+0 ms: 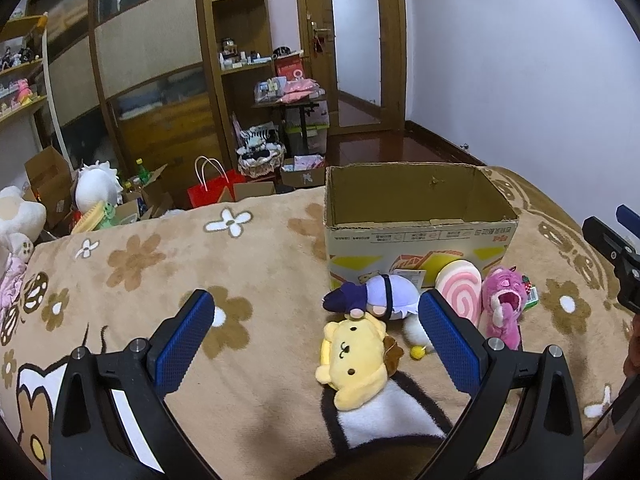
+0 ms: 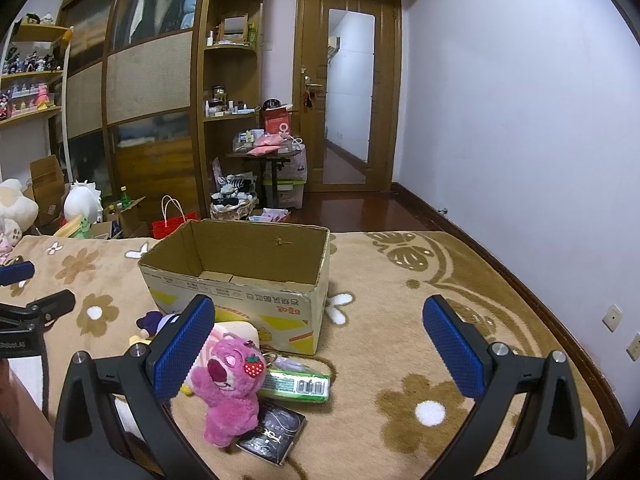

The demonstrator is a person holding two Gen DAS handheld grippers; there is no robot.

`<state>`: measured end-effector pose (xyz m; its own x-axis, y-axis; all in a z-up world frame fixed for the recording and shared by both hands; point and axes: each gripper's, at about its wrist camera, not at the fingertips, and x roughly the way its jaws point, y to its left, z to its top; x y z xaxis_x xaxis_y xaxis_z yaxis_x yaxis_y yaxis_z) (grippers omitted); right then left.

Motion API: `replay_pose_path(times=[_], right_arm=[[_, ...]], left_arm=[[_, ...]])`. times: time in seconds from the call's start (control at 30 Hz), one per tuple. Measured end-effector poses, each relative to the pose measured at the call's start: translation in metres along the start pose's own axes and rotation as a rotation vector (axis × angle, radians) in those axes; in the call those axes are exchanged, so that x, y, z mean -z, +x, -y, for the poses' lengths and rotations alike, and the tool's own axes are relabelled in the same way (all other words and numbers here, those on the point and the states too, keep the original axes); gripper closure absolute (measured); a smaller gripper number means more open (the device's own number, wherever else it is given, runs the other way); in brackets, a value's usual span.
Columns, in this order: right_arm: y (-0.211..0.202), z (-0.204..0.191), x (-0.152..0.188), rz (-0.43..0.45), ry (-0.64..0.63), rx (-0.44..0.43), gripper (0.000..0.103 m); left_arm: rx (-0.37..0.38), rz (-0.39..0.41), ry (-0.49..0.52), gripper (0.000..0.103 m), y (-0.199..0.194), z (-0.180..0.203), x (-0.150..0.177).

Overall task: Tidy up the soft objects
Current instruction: 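Grasp the yellow plush dog with the left tool while the right tool grasps the pink bear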

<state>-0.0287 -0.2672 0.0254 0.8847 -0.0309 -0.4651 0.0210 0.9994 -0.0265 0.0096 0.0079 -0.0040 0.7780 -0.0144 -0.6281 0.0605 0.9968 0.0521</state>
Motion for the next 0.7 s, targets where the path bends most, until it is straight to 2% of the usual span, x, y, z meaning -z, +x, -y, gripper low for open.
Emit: replay_pose_path(times=[0.27,0.7], right_arm=[[0.017,-0.004,-0.006,-0.029,0.049,-0.090,0.000],[0.071,-0.023,0.010,-0.196,0.020,-0.178,0.000]], left_arm=[[0.034,-0.090,-0.012,0.002,0.028,0.011,-0.009],[0.069,-0.320,-0.012,0.002,0.097,0.017,0.010]])
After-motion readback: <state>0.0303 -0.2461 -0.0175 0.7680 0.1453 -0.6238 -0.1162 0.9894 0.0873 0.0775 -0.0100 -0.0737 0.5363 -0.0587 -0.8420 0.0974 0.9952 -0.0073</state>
